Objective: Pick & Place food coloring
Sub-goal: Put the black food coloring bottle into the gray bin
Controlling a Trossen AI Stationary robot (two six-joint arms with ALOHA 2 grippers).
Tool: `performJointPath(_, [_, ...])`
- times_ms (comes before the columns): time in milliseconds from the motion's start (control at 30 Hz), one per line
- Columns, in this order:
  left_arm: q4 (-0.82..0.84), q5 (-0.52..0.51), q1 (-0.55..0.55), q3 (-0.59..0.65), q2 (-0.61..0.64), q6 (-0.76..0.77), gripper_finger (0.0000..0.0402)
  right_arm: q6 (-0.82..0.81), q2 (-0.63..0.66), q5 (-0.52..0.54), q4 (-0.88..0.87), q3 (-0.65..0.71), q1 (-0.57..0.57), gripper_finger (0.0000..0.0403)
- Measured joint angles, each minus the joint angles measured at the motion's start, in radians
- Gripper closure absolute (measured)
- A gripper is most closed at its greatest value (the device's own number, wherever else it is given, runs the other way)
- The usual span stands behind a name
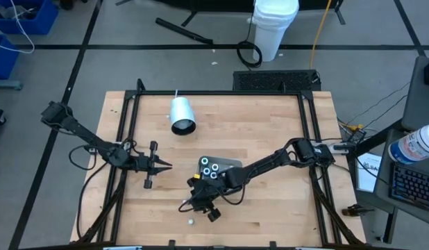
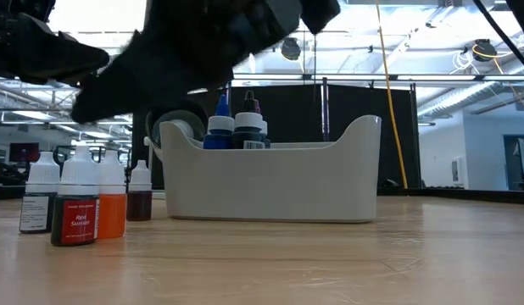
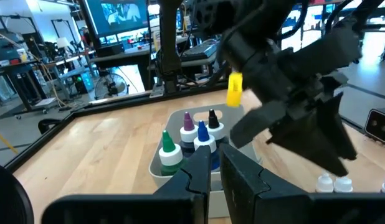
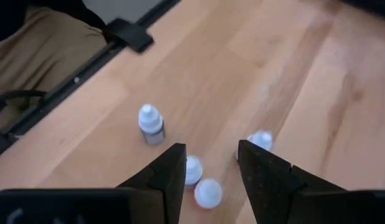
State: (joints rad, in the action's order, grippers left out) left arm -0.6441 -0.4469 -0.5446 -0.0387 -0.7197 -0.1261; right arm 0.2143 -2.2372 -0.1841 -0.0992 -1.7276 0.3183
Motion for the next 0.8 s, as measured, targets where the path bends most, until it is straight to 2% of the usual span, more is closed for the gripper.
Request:
performJointPath(333, [0.000, 0.000, 0.000, 0.000, 0.000, 0.000, 0.0360, -0.031, 0.000, 0.000, 0.020, 0.059, -0.012, 0.0263])
performJointPath(800, [0.021, -0.001, 0.000, 0.000, 0.000, -0.001, 0.0360, -0.025, 0.000, -0.001, 0.024, 0.067, -0.012, 0.0263])
